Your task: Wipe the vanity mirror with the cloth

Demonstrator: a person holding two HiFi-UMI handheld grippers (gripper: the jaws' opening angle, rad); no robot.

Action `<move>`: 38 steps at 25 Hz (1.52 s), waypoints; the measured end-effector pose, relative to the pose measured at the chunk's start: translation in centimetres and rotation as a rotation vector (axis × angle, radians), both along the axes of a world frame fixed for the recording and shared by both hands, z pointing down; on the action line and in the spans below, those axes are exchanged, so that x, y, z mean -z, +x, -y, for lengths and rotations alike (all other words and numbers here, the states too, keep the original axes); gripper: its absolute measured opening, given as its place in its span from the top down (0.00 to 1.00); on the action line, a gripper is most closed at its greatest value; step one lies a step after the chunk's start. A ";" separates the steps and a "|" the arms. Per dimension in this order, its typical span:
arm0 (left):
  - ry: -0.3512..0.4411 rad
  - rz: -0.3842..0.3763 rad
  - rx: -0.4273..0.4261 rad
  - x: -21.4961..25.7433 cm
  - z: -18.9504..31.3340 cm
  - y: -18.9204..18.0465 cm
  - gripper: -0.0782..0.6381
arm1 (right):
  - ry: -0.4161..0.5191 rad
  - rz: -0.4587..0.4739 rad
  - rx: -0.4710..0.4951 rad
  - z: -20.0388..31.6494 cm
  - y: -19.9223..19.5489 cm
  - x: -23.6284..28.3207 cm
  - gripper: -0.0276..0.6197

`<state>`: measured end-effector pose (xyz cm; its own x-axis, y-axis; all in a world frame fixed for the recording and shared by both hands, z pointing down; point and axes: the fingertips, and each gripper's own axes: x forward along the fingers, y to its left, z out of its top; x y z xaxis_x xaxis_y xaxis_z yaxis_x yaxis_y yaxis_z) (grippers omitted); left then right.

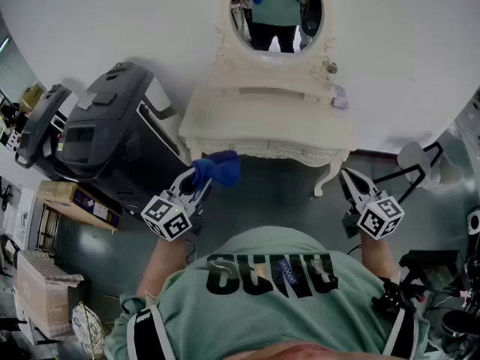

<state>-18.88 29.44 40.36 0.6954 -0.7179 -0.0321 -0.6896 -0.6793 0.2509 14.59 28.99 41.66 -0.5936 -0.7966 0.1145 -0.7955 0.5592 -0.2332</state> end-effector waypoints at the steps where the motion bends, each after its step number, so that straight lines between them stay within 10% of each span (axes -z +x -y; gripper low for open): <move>1: 0.003 -0.001 -0.001 0.0 0.1 0.0 0.77 | 0.000 -0.007 0.002 0.1 -0.2 0.1 0.95; 31: -0.014 0.005 -0.105 -1.7 3.1 -10.2 0.77 | -0.070 -0.013 -0.014 4.8 -12.4 -0.6 0.95; 38: -0.036 0.000 -0.108 -2.8 8.1 -7.6 0.77 | -0.084 0.033 -0.002 9.9 -9.4 -2.0 0.95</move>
<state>-26.47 21.29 43.17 0.7688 -0.6394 -0.0079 -0.6128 -0.7402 0.2768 5.23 19.06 43.71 -0.5963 -0.7864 0.1610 -0.7878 0.5349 -0.3053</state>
